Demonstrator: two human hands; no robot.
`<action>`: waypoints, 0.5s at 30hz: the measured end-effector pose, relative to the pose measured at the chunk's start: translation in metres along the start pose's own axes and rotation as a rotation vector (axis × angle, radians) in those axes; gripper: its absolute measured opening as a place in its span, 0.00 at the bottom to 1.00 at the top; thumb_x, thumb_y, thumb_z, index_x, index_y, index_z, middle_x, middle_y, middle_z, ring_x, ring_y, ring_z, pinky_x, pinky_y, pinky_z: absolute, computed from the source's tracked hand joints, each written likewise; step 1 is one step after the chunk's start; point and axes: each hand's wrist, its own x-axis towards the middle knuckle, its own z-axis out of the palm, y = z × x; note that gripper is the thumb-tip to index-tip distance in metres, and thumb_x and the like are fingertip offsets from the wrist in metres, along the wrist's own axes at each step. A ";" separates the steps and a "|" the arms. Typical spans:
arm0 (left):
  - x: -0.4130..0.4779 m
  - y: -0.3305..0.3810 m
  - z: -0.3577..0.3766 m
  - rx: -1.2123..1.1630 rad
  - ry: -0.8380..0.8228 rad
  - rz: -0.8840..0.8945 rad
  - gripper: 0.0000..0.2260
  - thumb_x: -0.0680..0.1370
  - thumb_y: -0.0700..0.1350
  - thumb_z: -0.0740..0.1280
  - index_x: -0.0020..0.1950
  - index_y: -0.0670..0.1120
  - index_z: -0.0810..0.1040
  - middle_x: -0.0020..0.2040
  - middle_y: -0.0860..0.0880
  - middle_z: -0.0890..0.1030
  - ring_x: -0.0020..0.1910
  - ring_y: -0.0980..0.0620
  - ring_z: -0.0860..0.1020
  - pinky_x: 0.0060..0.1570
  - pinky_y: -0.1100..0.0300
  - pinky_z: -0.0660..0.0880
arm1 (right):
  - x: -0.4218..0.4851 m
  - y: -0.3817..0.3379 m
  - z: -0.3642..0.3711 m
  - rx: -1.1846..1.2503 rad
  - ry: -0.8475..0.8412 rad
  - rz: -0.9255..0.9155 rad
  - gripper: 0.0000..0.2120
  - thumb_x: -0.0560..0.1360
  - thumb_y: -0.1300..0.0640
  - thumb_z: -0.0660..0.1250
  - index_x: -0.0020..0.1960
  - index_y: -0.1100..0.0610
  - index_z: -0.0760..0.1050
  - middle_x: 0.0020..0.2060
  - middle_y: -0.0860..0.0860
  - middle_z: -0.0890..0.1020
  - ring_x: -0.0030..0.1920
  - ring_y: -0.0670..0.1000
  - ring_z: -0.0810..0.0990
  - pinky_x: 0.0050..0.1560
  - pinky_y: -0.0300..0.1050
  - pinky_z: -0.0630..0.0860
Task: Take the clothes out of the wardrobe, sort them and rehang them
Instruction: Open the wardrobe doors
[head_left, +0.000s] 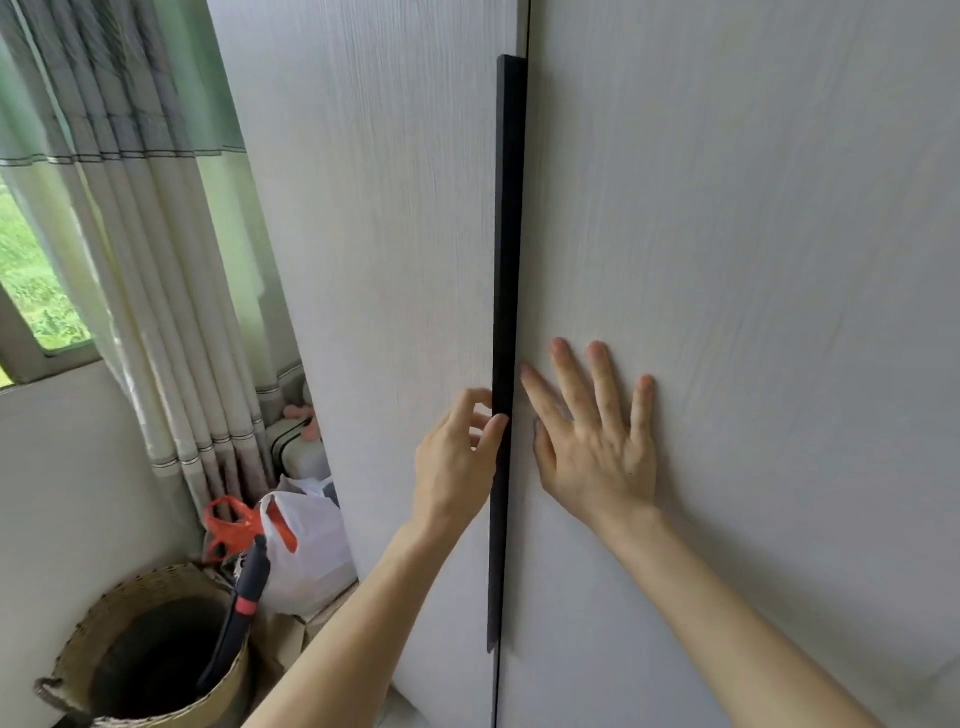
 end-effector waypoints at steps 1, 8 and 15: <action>-0.002 0.000 -0.004 -0.002 -0.006 -0.002 0.06 0.82 0.51 0.64 0.59 0.56 0.73 0.43 0.60 0.80 0.40 0.63 0.80 0.44 0.62 0.75 | 0.001 -0.001 -0.002 0.024 -0.015 0.009 0.30 0.79 0.48 0.60 0.79 0.44 0.57 0.80 0.49 0.54 0.80 0.55 0.50 0.77 0.63 0.39; -0.041 -0.006 -0.057 -0.031 -0.035 -0.041 0.06 0.82 0.51 0.63 0.59 0.56 0.73 0.47 0.56 0.80 0.44 0.58 0.80 0.39 0.60 0.74 | 0.003 -0.015 -0.038 0.185 -0.288 0.084 0.35 0.75 0.47 0.66 0.79 0.47 0.58 0.81 0.52 0.48 0.80 0.59 0.41 0.74 0.67 0.35; -0.089 -0.036 -0.151 -0.026 -0.036 -0.105 0.04 0.81 0.55 0.64 0.55 0.64 0.72 0.48 0.58 0.82 0.45 0.67 0.80 0.36 0.70 0.70 | -0.012 -0.098 -0.108 1.204 -0.692 0.342 0.34 0.76 0.43 0.69 0.77 0.40 0.58 0.77 0.38 0.59 0.76 0.42 0.57 0.76 0.49 0.61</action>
